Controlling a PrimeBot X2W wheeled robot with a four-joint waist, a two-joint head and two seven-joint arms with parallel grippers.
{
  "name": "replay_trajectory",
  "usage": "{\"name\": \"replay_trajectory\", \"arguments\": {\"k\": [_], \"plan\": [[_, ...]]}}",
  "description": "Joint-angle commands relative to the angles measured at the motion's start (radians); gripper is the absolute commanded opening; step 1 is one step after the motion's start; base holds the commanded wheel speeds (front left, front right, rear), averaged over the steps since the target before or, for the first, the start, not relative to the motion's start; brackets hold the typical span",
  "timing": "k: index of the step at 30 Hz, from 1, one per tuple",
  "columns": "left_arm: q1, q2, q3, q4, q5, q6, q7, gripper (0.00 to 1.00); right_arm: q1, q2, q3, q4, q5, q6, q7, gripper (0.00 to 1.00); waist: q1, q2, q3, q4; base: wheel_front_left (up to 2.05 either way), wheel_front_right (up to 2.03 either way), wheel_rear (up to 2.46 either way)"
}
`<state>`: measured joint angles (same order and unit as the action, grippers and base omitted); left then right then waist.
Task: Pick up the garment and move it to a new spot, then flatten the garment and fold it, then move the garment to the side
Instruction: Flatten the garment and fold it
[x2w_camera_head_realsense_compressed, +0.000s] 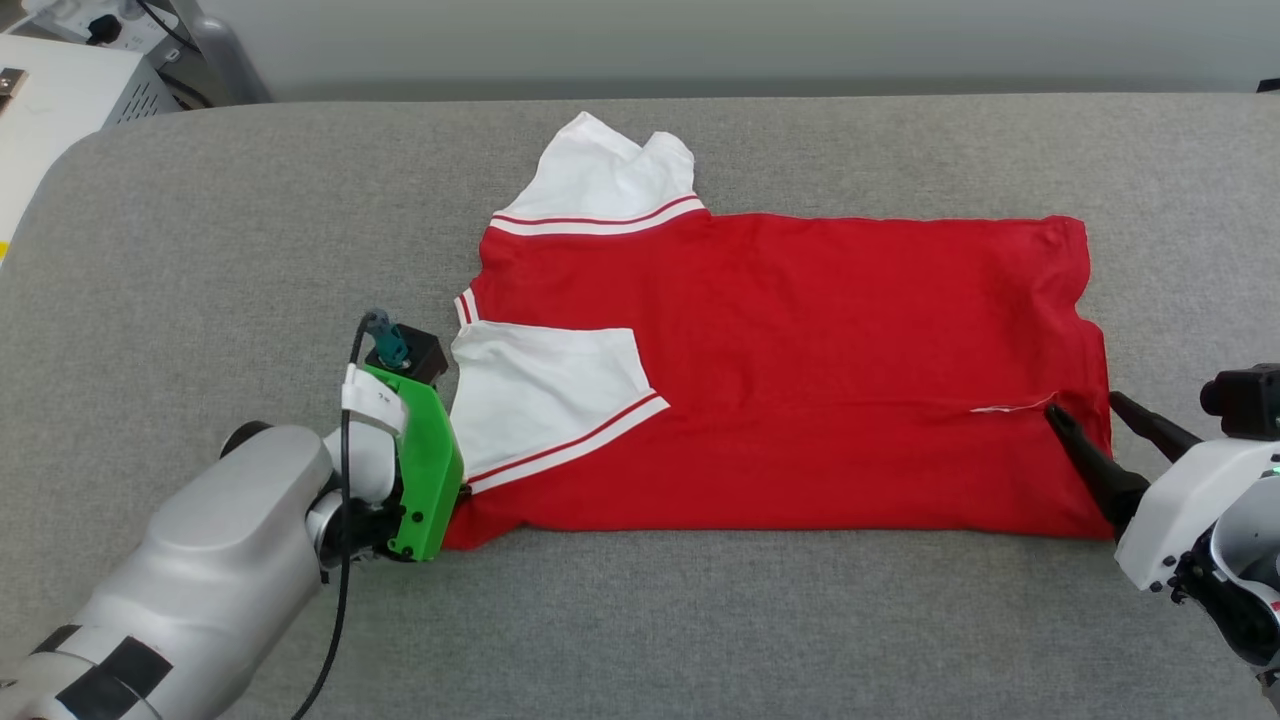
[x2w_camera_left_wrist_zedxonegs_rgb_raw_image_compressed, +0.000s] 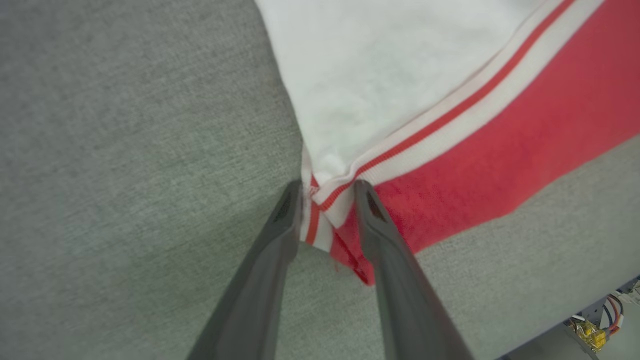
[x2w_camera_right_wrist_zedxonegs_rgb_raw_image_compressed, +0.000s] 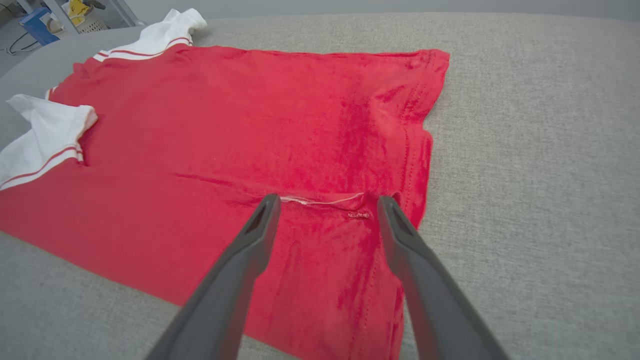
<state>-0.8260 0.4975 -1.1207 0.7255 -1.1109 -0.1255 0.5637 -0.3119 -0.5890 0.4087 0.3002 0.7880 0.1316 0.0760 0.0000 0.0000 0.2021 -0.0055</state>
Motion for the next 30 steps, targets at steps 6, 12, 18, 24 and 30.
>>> {"name": "replay_trajectory", "arguments": {"k": [6,12,18,24,30], "plan": [[0.033,-0.004,-0.01,-0.032,-0.016,-0.004,-0.057,0.0,-0.047,-0.043,-0.011,-0.031,-0.023,-0.001,0.033,1.0,0.0,0.0,-0.023,0.015,0.0,0.0,0.0],[0.01,0.044,-0.006,-0.142,-0.018,-0.005,-0.112,0.0,-0.071,-0.135,0.005,-0.086,-0.015,-0.001,0.195,1.0,0.0,0.0,-0.038,0.02,0.0,0.0,0.0],[0.006,0.087,-0.011,-0.224,-0.002,-0.005,-0.135,0.0,-0.08,-0.207,0.021,-0.13,0.031,-0.001,0.437,1.0,0.0,0.0,-0.036,0.022,0.0,0.0,0.0],[-0.001,0.1,-0.01,-0.267,0.011,0.013,-0.141,0.0,-0.084,-0.196,0.03,-0.105,0.039,-0.001,0.559,1.0,0.0,0.0,-0.008,0.031,0.0,0.0,0.0],[-0.005,0.102,-0.008,-0.288,0.015,0.025,-0.148,0.0,-0.077,-0.145,0.045,-0.012,0.026,-0.001,0.567,1.0,0.0,0.0,0.021,0.043,0.0,0.0,0.0]]}}
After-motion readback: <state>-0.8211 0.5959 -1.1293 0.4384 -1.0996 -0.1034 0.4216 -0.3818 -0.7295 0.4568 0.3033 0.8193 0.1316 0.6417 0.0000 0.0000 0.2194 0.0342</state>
